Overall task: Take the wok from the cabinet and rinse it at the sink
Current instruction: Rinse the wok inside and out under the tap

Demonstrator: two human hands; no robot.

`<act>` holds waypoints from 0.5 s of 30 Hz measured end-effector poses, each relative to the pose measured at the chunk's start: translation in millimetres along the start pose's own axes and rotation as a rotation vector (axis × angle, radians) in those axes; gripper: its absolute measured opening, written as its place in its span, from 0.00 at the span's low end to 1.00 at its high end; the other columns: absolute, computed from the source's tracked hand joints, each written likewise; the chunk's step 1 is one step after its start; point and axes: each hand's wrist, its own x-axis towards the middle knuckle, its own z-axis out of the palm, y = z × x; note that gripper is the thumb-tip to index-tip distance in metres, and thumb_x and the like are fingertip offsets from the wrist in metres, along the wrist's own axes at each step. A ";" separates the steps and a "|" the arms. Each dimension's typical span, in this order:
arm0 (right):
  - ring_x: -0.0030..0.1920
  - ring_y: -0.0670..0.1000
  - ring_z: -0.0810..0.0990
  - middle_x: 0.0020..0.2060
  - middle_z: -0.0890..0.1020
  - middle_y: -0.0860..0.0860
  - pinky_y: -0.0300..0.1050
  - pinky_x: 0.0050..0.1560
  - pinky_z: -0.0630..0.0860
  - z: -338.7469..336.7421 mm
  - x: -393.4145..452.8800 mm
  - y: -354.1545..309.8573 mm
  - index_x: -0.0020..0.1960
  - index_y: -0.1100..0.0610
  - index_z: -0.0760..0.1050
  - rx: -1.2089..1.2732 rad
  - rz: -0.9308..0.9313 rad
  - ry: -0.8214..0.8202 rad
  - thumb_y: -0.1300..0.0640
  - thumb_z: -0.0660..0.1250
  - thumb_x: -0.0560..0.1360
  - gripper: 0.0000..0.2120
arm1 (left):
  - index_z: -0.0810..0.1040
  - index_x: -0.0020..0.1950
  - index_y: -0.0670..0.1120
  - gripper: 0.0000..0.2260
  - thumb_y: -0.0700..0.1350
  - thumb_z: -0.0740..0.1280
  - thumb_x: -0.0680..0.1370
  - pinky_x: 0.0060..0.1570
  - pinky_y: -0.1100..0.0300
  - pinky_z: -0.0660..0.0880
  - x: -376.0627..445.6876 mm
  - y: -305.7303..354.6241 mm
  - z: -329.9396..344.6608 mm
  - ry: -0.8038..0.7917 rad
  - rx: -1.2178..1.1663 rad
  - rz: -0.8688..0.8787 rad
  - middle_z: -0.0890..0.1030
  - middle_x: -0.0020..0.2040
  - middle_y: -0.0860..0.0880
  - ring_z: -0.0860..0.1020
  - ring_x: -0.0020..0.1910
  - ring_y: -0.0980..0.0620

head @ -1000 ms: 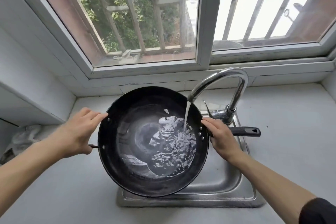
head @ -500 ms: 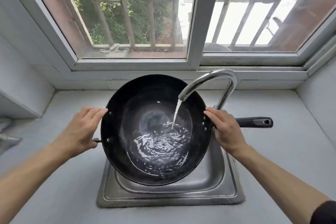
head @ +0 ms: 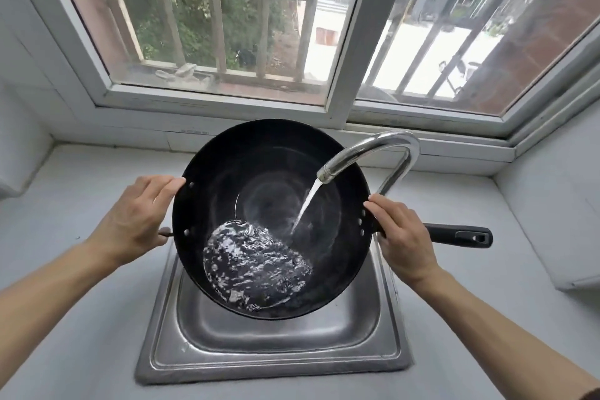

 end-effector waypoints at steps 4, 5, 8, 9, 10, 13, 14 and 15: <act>0.53 0.59 0.77 0.63 0.75 0.55 0.54 0.52 0.76 5.5 -3.5 -7.7 0.64 0.63 0.74 0.007 0.019 0.026 0.76 0.66 0.66 0.27 | 0.69 0.68 0.35 0.50 0.38 0.84 0.48 0.51 0.41 0.75 11.1 -11.4 -4.7 0.029 0.040 0.035 0.74 0.59 0.38 0.71 0.55 0.35; 0.54 0.58 0.77 0.63 0.74 0.55 0.54 0.53 0.76 7.9 -4.0 -9.8 0.64 0.63 0.74 0.016 0.027 0.035 0.75 0.65 0.66 0.27 | 0.69 0.68 0.34 0.50 0.38 0.84 0.48 0.53 0.41 0.74 13.3 -14.6 -6.9 0.037 0.058 0.045 0.74 0.59 0.38 0.71 0.55 0.35; 0.55 0.58 0.77 0.63 0.73 0.55 0.54 0.55 0.76 17.5 -3.7 -15.4 0.64 0.64 0.75 0.043 0.047 0.073 0.76 0.68 0.67 0.26 | 0.69 0.68 0.34 0.49 0.38 0.83 0.49 0.56 0.43 0.72 18.0 -23.6 -15.4 0.057 0.104 0.070 0.74 0.59 0.37 0.72 0.56 0.34; 0.56 0.58 0.77 0.63 0.73 0.55 0.53 0.56 0.76 21.4 -3.5 -17.1 0.64 0.64 0.75 0.050 0.057 0.081 0.77 0.69 0.66 0.27 | 0.69 0.68 0.34 0.49 0.38 0.83 0.49 0.56 0.43 0.71 18.7 -26.1 -18.4 0.062 0.115 0.074 0.74 0.59 0.37 0.72 0.56 0.34; 0.56 0.58 0.77 0.63 0.72 0.55 0.53 0.56 0.75 25.7 -3.7 -18.4 0.64 0.64 0.74 0.057 0.069 0.083 0.77 0.71 0.66 0.28 | 0.70 0.68 0.34 0.49 0.38 0.84 0.49 0.57 0.44 0.71 19.0 -28.7 -20.5 0.068 0.125 0.079 0.74 0.59 0.37 0.72 0.56 0.34; 0.57 0.58 0.77 0.64 0.72 0.55 0.53 0.56 0.75 39.0 -5.4 -22.6 0.66 0.62 0.71 0.075 0.098 0.086 0.77 0.72 0.64 0.32 | 0.69 0.68 0.34 0.48 0.37 0.83 0.50 0.58 0.43 0.70 18.5 -34.4 -25.8 0.082 0.152 0.106 0.74 0.60 0.38 0.72 0.58 0.34; 0.57 0.58 0.77 0.64 0.72 0.55 0.53 0.57 0.75 43.3 -5.9 -24.5 0.67 0.61 0.70 0.083 0.105 0.088 0.77 0.72 0.65 0.33 | 0.69 0.68 0.34 0.48 0.37 0.83 0.50 0.59 0.43 0.70 18.1 -36.1 -27.6 0.084 0.163 0.112 0.74 0.60 0.37 0.71 0.58 0.34; 0.57 0.58 0.77 0.64 0.71 0.55 0.53 0.58 0.75 47.4 -6.0 -26.5 0.67 0.61 0.70 0.092 0.109 0.091 0.76 0.72 0.65 0.32 | 0.70 0.68 0.34 0.48 0.37 0.83 0.49 0.59 0.44 0.69 17.5 -37.6 -29.5 0.088 0.176 0.114 0.74 0.60 0.37 0.71 0.58 0.34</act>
